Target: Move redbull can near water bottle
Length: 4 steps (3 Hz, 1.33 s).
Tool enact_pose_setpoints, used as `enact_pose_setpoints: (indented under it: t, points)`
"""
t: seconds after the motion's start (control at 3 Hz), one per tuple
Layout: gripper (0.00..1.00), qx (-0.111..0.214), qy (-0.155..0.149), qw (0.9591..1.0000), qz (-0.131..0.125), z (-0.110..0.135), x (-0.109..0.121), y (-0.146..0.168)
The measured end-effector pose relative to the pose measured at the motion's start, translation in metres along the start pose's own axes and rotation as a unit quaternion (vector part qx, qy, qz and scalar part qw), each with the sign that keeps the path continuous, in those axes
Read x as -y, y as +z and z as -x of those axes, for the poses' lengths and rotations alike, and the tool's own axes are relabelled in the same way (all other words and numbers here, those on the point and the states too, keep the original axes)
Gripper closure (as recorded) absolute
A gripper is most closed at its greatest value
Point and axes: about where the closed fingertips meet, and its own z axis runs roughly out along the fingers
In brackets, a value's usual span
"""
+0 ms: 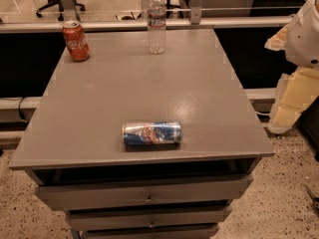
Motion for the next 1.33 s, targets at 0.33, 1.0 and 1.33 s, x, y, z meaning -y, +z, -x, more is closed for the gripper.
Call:
enact_pose_setpoints:
  t: [0.33, 1.0, 1.33]
  points:
    - [0.00, 0.000, 0.000, 1.0000, 0.000, 0.000, 0.000, 0.000]
    - [0.00, 0.061, -0.019, 0.9971, 0.040, 0.063, -0.017, 0.058]
    - [0.00, 0.093, -0.028, 0.9935, 0.061, 0.105, -0.030, 0.096]
